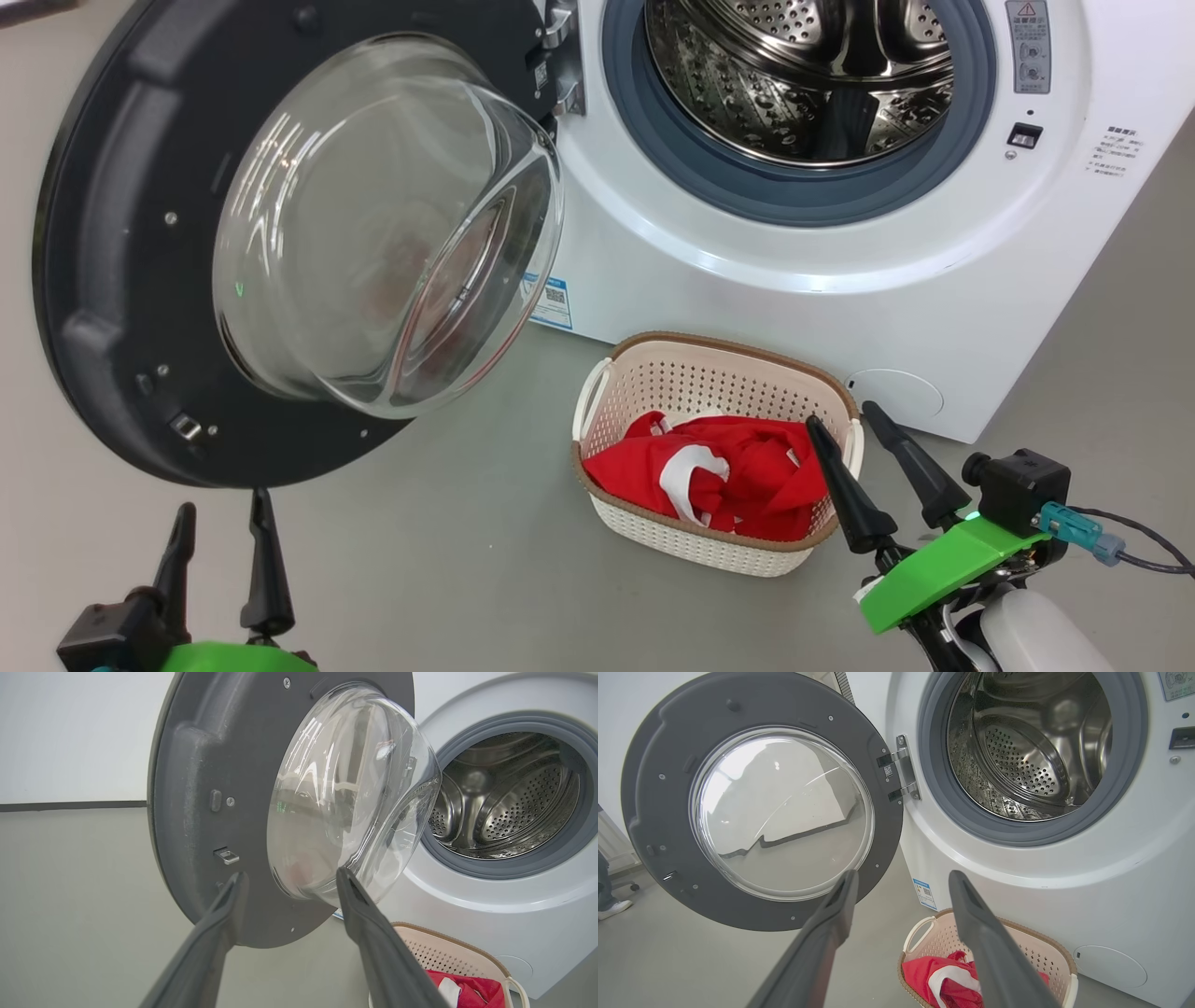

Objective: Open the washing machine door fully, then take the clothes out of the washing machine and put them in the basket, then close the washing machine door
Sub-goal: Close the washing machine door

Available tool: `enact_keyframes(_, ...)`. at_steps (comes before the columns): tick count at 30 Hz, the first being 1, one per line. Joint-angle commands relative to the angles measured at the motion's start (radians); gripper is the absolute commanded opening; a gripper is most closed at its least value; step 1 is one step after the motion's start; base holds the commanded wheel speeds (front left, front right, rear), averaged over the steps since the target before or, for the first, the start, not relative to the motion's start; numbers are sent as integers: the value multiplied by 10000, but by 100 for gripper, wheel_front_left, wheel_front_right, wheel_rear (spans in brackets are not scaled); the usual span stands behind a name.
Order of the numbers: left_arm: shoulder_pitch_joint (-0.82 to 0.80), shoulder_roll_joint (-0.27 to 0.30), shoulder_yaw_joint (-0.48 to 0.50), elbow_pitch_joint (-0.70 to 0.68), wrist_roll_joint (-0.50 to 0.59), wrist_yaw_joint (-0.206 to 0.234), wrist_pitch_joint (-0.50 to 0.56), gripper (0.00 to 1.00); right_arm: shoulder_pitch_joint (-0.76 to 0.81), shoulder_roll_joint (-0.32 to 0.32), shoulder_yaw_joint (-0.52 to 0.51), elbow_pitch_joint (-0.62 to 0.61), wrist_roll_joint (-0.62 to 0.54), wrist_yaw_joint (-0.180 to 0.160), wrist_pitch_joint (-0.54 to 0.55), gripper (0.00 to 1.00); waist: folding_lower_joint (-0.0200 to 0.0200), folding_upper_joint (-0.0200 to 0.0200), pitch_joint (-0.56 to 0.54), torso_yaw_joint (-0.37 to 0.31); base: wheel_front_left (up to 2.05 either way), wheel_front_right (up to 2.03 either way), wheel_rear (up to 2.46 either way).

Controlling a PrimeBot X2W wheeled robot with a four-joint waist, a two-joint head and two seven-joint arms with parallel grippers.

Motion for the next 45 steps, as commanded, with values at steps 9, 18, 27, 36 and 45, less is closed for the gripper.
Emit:
enact_keyframes(9,-117,298,406,-333,18,81,-131,100,27,42,190,-225,56,16,-120,100,0,-1,-4,7,0,0,0)
enact_keyframes(18,-151,404,361,-426,-22,28,-94,0,19,73,156,-219,38,16,-120,100,0,-1,6,1,0,0,0)
enact_keyframes(27,-797,1177,608,-1705,-491,-525,697,0,-18,35,30,-234,41,16,-120,100,0,-1,60,75,0,0,0)
enact_keyframes(36,-2726,2514,1813,-3124,-2304,-1026,2886,0,6,147,-102,-303,-44,16,-120,100,0,-1,126,65,0,0,0)
enact_keyframes(45,-5174,2965,3146,-1184,-5145,-1014,4701,0,-76,176,-43,-311,-55,16,-120,100,0,-1,312,-141,0,0,0)
